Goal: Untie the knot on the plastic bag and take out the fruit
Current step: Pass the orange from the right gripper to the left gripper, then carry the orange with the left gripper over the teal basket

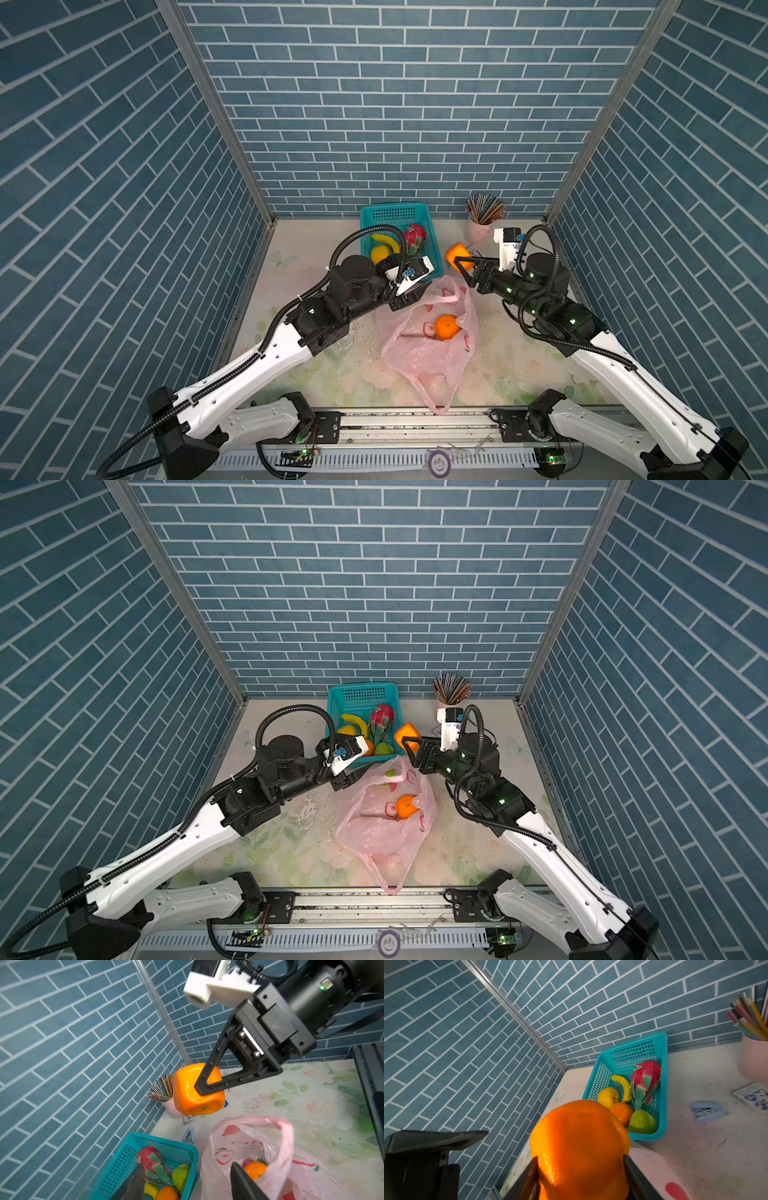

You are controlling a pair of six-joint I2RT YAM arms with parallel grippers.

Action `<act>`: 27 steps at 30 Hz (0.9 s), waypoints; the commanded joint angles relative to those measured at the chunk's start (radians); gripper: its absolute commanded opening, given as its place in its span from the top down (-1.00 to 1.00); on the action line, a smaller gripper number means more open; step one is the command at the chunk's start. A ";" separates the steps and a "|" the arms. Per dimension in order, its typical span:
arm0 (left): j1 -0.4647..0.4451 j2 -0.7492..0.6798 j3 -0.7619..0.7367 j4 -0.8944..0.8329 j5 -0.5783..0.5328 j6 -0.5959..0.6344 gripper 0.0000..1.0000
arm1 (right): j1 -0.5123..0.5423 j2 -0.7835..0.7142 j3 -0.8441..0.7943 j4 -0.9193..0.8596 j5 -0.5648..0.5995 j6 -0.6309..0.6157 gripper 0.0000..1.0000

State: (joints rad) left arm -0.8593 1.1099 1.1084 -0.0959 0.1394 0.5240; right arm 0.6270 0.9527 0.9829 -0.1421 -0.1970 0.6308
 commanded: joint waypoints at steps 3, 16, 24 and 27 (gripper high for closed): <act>0.028 0.069 0.057 0.117 0.049 0.179 -0.60 | -0.004 0.000 0.035 0.073 -0.118 0.032 0.12; 0.029 0.175 0.084 0.321 0.110 0.144 -0.73 | -0.003 -0.012 -0.048 0.329 -0.186 0.224 0.14; 0.032 0.245 0.115 0.357 0.037 0.135 -0.65 | -0.003 -0.015 -0.092 0.397 -0.216 0.295 0.13; 0.030 0.255 0.123 0.358 0.042 0.139 -0.35 | -0.003 -0.024 -0.109 0.398 -0.205 0.305 0.13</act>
State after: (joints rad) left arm -0.8387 1.3594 1.1954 0.2085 0.2192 0.6502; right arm 0.6189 0.9512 0.8909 0.2249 -0.3634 0.8837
